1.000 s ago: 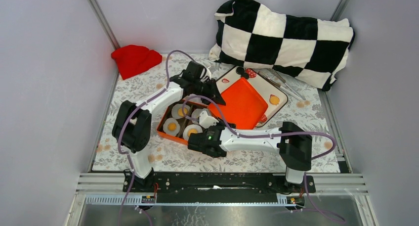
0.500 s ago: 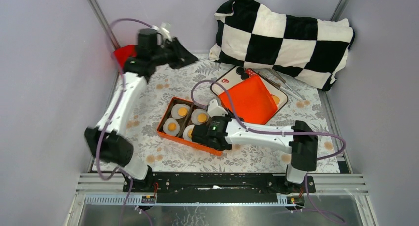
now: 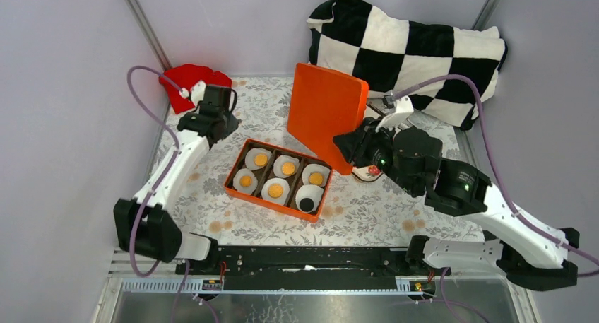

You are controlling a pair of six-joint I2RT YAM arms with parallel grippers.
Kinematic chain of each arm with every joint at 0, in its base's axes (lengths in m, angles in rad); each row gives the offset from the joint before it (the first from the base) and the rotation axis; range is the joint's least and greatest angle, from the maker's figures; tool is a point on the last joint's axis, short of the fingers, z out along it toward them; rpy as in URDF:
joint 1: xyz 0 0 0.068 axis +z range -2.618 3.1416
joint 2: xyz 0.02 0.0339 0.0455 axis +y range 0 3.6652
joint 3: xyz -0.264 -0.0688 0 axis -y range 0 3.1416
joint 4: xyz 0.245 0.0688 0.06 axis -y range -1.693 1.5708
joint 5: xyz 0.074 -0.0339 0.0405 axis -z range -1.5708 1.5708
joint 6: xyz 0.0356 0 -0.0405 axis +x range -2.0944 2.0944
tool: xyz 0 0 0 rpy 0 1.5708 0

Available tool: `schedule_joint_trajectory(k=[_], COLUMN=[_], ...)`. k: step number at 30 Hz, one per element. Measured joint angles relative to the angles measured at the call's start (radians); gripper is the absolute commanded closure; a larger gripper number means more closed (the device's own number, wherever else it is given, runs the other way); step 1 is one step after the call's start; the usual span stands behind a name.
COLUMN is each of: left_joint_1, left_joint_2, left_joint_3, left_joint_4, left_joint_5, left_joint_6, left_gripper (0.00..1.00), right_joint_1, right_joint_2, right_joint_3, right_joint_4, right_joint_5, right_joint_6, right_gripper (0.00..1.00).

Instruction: Pack the cookies

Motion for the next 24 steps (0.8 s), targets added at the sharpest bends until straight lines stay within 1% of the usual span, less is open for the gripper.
schedule_joint_trajectory(k=[2, 4, 6, 10, 12, 16, 20, 24], left_joint_1=[0.006, 0.013, 0.018, 0.022, 0.023, 0.023, 0.023, 0.008], left_joint_2=[0.05, 0.076, 0.078, 0.08, 0.085, 0.104, 0.104, 0.064], left_joint_3=[-0.044, -0.078, -0.11, -0.177, -0.201, -0.265, -0.371, -0.512], left_joint_4=[-0.05, -0.09, -0.119, -0.132, -0.135, -0.123, -0.082, -0.031], left_joint_5=[-0.079, -0.151, -0.219, -0.312, -0.325, -0.331, -0.314, -0.25], left_joint_6=[-0.044, -0.09, -0.135, -0.203, -0.215, -0.222, -0.219, -0.217], left_gripper=[1.0, 1.0, 1.0, 1.0, 1.0, 1.0, 1.0, 1.0], right_joint_1=[-0.049, -0.099, -0.145, -0.245, -0.309, -0.387, -0.41, -0.426], right_joint_2=[-0.063, -0.093, -0.105, -0.122, -0.142, -0.172, -0.201, -0.273], right_joint_3=[-0.097, -0.185, -0.257, -0.432, -0.534, -0.705, -0.751, -0.75], right_joint_4=[0.089, 0.146, 0.183, 0.266, 0.333, 0.493, 0.556, 0.631], right_joint_5=[-0.07, -0.15, -0.229, -0.402, -0.507, -0.64, -0.707, -0.726], right_joint_6=[0.016, 0.041, 0.074, 0.168, 0.234, 0.332, 0.363, 0.37], right_gripper=[1.0, 1.0, 1.0, 1.0, 1.0, 1.0, 1.0, 1.0])
